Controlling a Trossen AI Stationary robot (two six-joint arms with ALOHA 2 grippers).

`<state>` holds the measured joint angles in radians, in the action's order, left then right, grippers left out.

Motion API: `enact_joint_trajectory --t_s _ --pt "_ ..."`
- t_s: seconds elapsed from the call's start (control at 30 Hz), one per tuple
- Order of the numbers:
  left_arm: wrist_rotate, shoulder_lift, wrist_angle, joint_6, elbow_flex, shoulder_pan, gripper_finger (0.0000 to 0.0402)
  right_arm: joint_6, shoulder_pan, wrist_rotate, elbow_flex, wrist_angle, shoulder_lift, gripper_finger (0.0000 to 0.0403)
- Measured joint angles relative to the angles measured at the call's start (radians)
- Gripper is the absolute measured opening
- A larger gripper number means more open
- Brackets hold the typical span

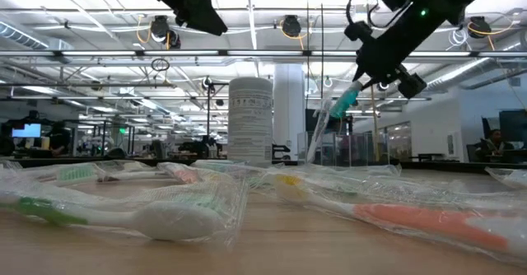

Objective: Pick & Place toothbrushing station
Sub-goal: Put the blue mouthwash into the transparent organizer

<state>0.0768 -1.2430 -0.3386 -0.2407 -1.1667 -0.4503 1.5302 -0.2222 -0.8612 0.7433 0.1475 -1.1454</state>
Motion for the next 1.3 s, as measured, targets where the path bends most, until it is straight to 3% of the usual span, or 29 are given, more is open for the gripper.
enact_joint_trajectory --t_s 0.27,0.6,0.9,1.3 --pt "0.000 0.000 0.000 0.015 0.000 0.000 0.0209 0.082 -0.049 0.114 0.000 0.005 -0.056 0.0087" --pt "0.000 0.000 -0.001 0.041 0.000 0.000 0.0209 0.256 -0.093 0.152 -0.001 -0.019 -0.180 0.0088" --pt "0.000 0.000 -0.002 0.041 0.000 0.000 0.0209 0.276 -0.093 0.159 -0.002 -0.082 -0.270 0.0114" --pt "0.000 0.000 -0.003 0.040 0.000 0.000 0.0209 0.288 -0.092 0.156 -0.002 -0.273 -0.311 0.0118"
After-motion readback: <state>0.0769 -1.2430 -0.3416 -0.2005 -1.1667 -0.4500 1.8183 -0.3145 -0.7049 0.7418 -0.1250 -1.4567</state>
